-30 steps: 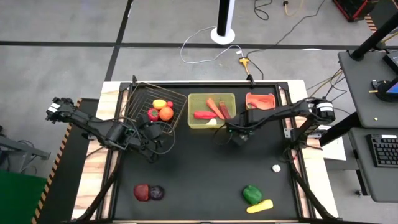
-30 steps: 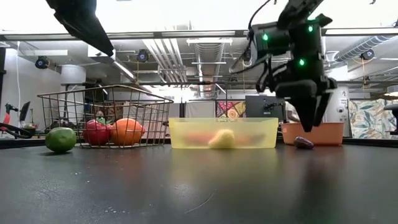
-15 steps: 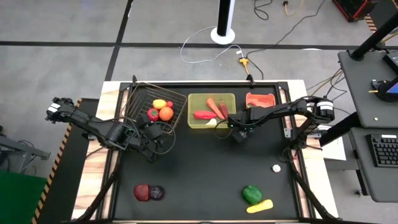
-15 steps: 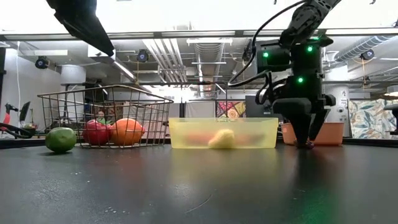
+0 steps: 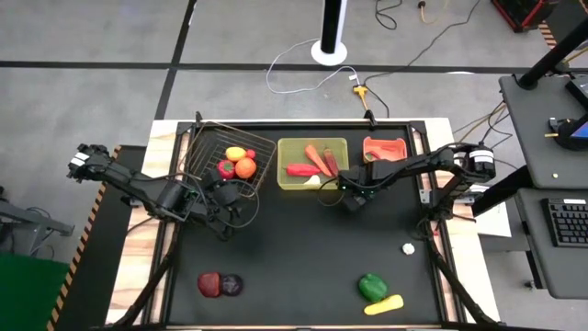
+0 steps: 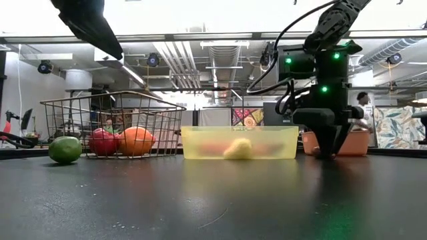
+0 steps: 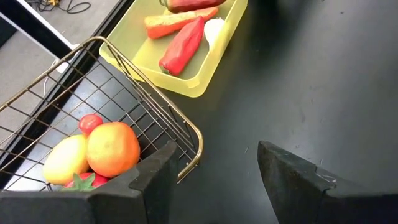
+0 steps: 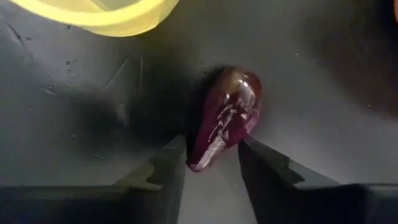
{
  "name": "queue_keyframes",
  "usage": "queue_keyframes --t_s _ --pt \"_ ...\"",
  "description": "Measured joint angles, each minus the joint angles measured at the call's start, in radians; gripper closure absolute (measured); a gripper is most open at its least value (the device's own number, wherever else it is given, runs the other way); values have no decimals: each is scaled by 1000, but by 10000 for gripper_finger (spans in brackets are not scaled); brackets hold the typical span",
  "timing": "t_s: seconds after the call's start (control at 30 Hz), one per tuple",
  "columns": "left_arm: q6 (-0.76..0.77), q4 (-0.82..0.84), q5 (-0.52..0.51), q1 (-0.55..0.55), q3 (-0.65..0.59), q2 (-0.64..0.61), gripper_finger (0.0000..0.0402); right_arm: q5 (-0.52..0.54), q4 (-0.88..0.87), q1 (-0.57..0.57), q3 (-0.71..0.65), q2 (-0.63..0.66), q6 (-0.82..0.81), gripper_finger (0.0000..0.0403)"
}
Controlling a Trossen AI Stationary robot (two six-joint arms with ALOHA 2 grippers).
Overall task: Sort produce into baskets
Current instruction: Put the eggplant into the orange bin
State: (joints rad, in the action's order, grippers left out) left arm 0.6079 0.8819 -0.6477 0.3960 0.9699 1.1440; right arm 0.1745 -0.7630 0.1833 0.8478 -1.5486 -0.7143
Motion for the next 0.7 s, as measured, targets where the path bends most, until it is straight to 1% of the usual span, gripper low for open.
queue_keyframes --t_s 0.2,0.33,0.5,0.6,0.7 --pt "0 0 0 0 0 0 200 2 -1 0 -2 0 0 329" --pt "0 -2 -16 0 -1 0 200 7 -9 0 -3 6 0 361" --pt "0 -3 -26 0 -7 0 200 5 -44 1 -5 54 -6 371" --pt "0 -9 -26 0 -15 0 200 -36 -94 1 -5 101 -17 372" --pt "0 -19 -27 0 -27 0 200 -70 -108 1 -5 163 -31 372"
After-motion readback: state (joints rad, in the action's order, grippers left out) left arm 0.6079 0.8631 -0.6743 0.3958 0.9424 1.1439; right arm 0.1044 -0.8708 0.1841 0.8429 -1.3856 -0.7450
